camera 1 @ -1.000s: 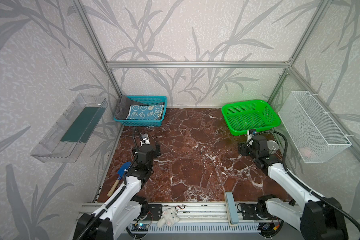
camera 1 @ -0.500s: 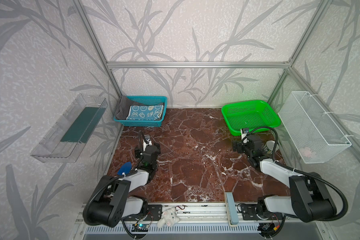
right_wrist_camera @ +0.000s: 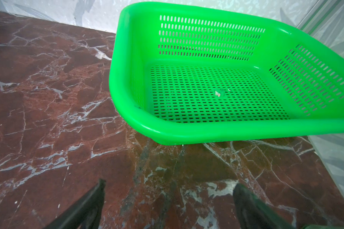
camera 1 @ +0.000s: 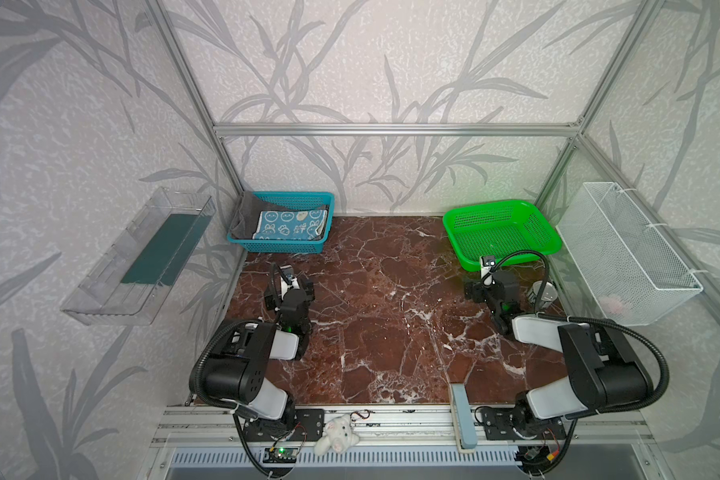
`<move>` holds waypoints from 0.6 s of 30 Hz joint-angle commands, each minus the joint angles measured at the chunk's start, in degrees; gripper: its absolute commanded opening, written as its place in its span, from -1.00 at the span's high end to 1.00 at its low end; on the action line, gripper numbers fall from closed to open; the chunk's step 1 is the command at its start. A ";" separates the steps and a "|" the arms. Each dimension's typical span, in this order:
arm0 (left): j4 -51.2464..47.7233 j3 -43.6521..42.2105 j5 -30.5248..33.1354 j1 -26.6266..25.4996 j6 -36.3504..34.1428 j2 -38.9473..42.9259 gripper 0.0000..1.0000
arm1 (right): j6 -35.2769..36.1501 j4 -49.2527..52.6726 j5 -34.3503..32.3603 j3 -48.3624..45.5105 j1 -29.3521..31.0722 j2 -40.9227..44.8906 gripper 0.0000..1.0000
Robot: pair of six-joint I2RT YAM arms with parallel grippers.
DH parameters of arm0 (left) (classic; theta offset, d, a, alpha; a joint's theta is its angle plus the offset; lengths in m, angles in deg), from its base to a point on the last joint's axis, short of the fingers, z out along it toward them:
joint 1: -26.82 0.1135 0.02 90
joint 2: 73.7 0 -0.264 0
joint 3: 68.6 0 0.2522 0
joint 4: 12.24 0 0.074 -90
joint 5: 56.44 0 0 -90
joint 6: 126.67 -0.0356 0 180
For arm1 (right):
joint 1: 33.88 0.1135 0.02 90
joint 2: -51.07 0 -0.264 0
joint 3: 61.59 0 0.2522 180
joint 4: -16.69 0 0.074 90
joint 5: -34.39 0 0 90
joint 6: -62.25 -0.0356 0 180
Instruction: Fold and stack the towels
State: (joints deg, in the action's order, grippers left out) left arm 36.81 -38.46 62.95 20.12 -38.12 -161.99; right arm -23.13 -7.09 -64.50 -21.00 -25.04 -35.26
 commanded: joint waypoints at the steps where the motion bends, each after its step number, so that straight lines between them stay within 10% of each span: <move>1: 4.17 -0.88 -5.01 1.92 2.73 -1.64 -0.99 | 1.06 -7.25 2.20 -2.18 -0.32 -0.28 -0.98; 6: 3.91 -1.07 -7.25 3.57 4.24 -1.73 -0.99 | 2.04 -20.62 3.95 -6.76 -0.40 -4.47 -0.98; 18: -6.71 4.45 -10.93 6.26 5.80 -1.68 -0.99 | 0.21 -11.13 4.67 -3.63 -1.72 -2.27 -0.98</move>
State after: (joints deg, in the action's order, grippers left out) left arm 31.43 -34.52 52.92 26.15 -33.45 -164.44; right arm -22.17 -17.95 -60.39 -25.42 -26.61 -38.78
